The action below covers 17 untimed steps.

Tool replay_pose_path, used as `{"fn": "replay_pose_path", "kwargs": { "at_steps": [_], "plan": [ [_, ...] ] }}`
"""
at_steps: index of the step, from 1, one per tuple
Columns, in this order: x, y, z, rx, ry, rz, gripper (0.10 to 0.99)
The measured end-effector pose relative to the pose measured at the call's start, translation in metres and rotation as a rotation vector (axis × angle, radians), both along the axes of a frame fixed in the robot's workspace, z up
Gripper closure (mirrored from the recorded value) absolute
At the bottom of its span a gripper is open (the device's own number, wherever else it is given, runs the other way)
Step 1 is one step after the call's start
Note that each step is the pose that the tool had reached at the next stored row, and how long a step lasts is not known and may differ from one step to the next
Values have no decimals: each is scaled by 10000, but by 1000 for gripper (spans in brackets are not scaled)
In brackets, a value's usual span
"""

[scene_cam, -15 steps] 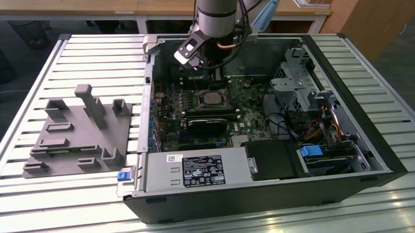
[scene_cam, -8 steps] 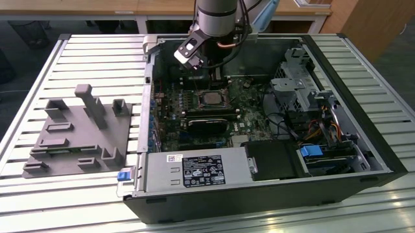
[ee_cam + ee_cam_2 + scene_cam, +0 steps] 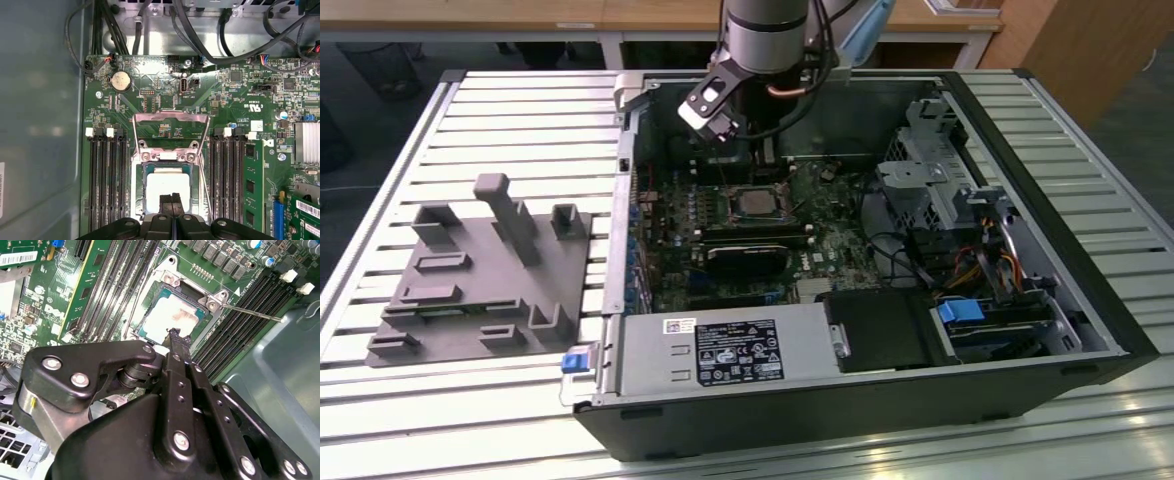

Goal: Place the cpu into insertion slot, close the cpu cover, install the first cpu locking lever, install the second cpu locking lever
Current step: 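Close the cpu cover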

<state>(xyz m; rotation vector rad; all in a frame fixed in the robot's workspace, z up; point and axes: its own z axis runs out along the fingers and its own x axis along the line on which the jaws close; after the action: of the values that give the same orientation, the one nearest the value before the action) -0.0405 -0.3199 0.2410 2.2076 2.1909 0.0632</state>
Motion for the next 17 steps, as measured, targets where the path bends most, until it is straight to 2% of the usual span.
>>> {"fn": "replay_pose_path", "kwargs": {
  "at_steps": [17],
  "plan": [
    [1, 0, 81, 2, 1, 1, 980]
  ]
}}
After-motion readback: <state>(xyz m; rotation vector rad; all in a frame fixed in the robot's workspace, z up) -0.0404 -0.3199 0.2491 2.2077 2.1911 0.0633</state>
